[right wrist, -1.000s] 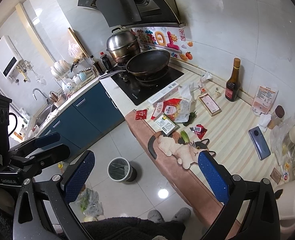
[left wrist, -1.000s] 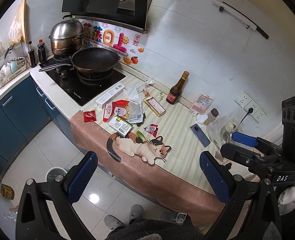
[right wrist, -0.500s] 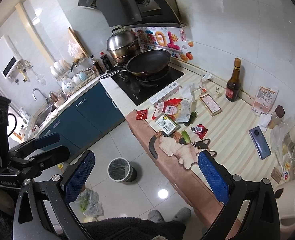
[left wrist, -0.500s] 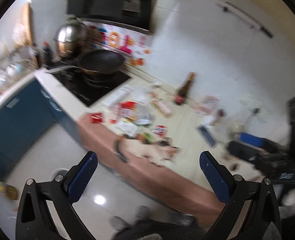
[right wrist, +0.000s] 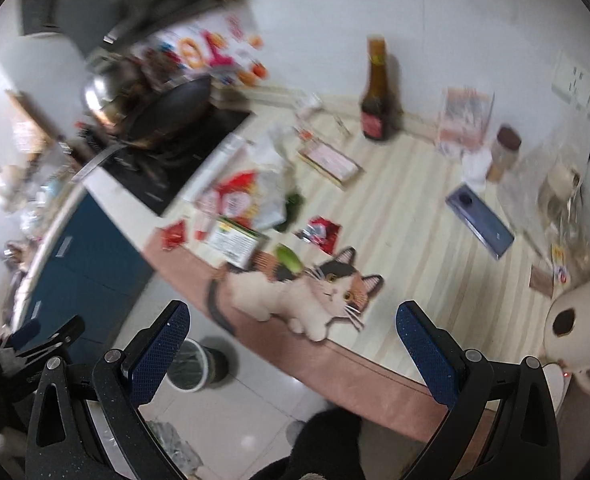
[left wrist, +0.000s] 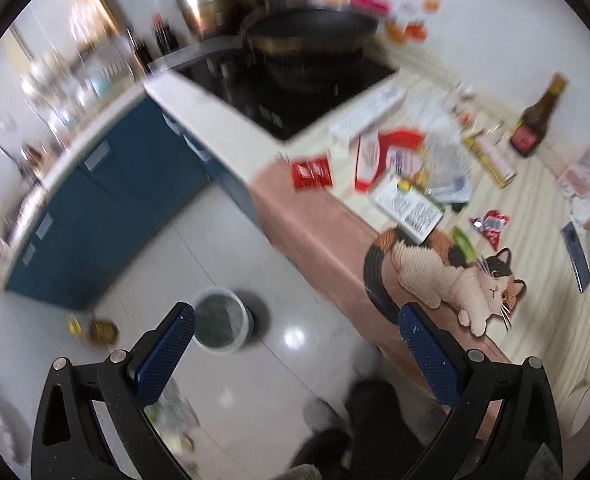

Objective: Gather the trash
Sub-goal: 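Grasp the white-green medicine box with left tool while right tool grasps the maroon card box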

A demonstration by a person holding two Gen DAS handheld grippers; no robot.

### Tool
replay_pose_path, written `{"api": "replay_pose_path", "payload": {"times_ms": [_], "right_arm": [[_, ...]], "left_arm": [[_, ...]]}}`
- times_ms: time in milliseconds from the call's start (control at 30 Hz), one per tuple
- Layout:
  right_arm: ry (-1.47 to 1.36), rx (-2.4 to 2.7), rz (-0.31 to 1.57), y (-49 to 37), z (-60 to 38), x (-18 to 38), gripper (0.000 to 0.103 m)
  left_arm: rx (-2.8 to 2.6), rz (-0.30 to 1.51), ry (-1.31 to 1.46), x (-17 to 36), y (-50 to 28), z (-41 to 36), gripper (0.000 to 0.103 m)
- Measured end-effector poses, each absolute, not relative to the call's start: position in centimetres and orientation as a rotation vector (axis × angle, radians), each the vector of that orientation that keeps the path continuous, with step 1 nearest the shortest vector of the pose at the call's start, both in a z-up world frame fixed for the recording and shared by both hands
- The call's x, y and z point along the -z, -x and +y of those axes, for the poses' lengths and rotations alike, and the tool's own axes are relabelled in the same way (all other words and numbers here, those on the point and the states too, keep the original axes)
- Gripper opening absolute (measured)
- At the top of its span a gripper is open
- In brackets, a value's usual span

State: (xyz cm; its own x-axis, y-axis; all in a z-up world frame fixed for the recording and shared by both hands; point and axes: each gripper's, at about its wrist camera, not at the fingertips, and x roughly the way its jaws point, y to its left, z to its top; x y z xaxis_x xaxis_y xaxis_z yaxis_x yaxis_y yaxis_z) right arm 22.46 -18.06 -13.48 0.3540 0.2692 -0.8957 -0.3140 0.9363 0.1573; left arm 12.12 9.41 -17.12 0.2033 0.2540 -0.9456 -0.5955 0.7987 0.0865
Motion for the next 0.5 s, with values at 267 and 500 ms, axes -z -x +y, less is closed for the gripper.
{"api": "replay_pose_path", "payload": {"times_ms": [267, 500], "right_arm": [[0.090, -0.259, 1.276, -35.2, -16.2, 24.8, 0.079], [0.219, -0.267, 1.332, -44.3, -14.8, 28.5, 0.080]], "left_arm": [[-0.506, 1.431, 0.808, 28.5, -21.3, 12.1, 0.102], [-0.431, 1.467, 1.050, 34.6, -29.7, 12.5, 0.093]]}}
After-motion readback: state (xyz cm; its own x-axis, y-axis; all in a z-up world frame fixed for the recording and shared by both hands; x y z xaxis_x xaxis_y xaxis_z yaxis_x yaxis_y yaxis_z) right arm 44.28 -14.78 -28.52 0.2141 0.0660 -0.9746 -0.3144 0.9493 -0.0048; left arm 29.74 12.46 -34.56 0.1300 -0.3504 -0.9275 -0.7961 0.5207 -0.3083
